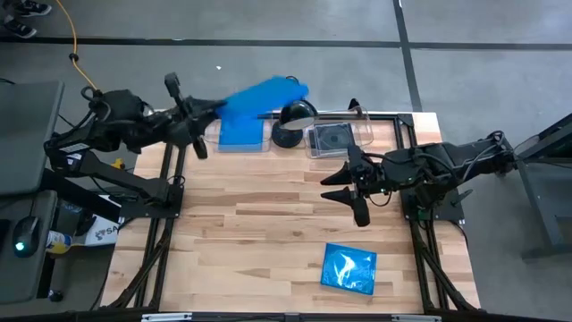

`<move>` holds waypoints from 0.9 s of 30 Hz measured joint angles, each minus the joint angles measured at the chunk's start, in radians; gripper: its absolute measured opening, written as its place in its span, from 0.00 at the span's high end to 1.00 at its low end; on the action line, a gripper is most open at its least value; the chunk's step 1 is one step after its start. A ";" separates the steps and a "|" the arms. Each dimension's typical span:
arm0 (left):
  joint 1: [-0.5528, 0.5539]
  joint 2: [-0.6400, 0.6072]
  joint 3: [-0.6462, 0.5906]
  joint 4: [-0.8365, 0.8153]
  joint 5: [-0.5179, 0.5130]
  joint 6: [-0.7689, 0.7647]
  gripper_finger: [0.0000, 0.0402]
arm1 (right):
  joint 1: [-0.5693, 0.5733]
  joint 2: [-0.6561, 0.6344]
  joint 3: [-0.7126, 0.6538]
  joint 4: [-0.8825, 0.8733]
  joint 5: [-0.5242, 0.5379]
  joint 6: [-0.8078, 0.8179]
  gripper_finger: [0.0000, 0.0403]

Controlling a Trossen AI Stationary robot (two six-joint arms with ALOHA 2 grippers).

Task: Pick & place jewel cases by type
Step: Put the left blue CD case into the left transparent bin

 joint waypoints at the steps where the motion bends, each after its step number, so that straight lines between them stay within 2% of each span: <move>1: 0.000 0.000 0.000 -0.006 -0.065 -0.010 0.95 | 0.000 0.000 0.000 0.000 0.001 0.002 0.63; 4: 0.001 0.000 0.000 -0.035 -0.242 -0.006 0.95 | 0.000 0.000 0.000 -0.001 0.011 0.004 0.63; 6: 0.004 0.001 0.000 -0.036 -0.310 -0.004 0.95 | 0.000 0.000 0.000 0.000 0.041 0.024 0.63; 8: 0.034 0.000 0.000 -0.036 -0.325 -0.014 0.95 | 0.000 0.000 0.000 0.000 0.081 0.028 0.63; 11: 0.115 -0.011 -0.001 -0.071 -0.283 -0.087 0.95 | 0.000 0.000 0.000 0.001 0.123 0.029 0.63; 16: 0.363 -0.011 -0.001 -0.176 -0.083 -0.251 0.95 | 0.000 0.000 0.000 0.017 0.159 0.052 0.63; 21: 0.662 0.024 -0.001 -0.279 0.259 -0.409 0.95 | 0.009 0.000 0.000 0.021 0.169 0.074 0.63; 27: 0.958 0.112 -0.002 -0.331 0.625 -0.624 0.95 | 0.063 0.000 0.000 0.021 0.249 0.102 0.63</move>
